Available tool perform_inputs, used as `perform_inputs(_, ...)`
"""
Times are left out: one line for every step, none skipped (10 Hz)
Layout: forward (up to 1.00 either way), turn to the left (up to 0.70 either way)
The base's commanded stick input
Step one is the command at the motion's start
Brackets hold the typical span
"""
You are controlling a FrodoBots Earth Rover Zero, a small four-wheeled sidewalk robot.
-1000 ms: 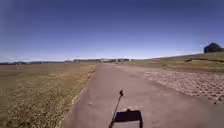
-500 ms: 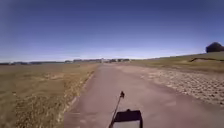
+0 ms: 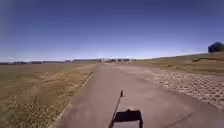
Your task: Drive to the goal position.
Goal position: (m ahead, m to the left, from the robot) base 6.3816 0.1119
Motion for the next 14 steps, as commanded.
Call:
perform_inputs(1.00, 0.00)
perform_inputs(1.00, 0.00)
perform_inputs(1.00, 0.00)
perform_inputs(1.00, 0.00)
perform_inputs(1.00, 0.00)
perform_inputs(1.00, 0.00)
perform_inputs(1.00, 0.00)
perform_inputs(1.00, 0.00)
perform_inputs(1.00, 0.00)
perform_inputs(1.00, 0.00)
perform_inputs(1.00, 0.00)
perform_inputs(1.00, 0.00)
perform_inputs(1.00, 0.00)
perform_inputs(1.00, 0.00)
